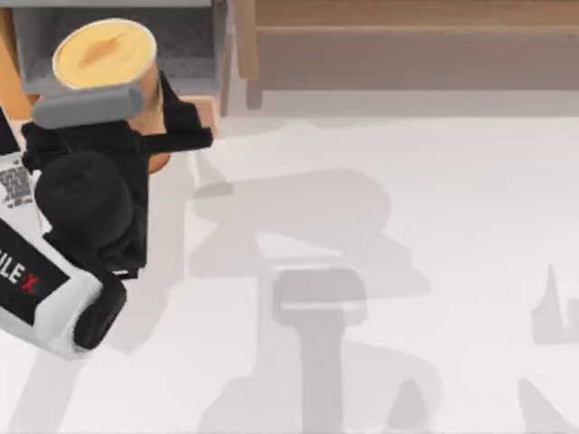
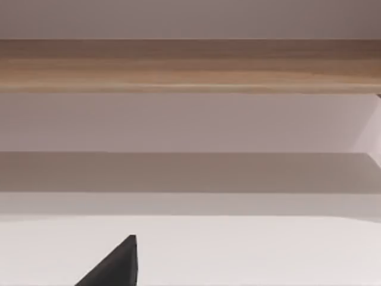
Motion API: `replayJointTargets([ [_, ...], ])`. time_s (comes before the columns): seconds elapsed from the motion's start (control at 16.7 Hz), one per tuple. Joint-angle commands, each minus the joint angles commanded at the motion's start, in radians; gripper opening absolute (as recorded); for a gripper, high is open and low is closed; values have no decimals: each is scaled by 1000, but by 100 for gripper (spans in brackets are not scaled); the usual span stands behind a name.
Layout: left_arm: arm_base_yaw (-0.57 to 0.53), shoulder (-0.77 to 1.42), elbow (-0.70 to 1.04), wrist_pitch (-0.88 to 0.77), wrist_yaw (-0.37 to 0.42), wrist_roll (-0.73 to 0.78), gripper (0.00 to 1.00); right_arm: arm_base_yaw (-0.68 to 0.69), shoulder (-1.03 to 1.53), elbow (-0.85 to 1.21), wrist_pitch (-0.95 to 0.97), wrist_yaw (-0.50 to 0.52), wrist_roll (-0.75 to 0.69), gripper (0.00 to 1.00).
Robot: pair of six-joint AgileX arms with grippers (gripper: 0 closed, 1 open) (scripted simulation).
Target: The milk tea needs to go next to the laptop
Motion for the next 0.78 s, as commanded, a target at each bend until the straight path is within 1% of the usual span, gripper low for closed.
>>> replayJointTargets([
  [0.42,222,-102,-114,-39,185,36,0,0,0,0,0,0,0,100],
  [0.6,288,-129,-159,-79,272,43,0,0,0,0,0,0,0,100],
  [0.78,327,-150,-188,-122,353,42,0,0,0,0,0,0,0,100],
])
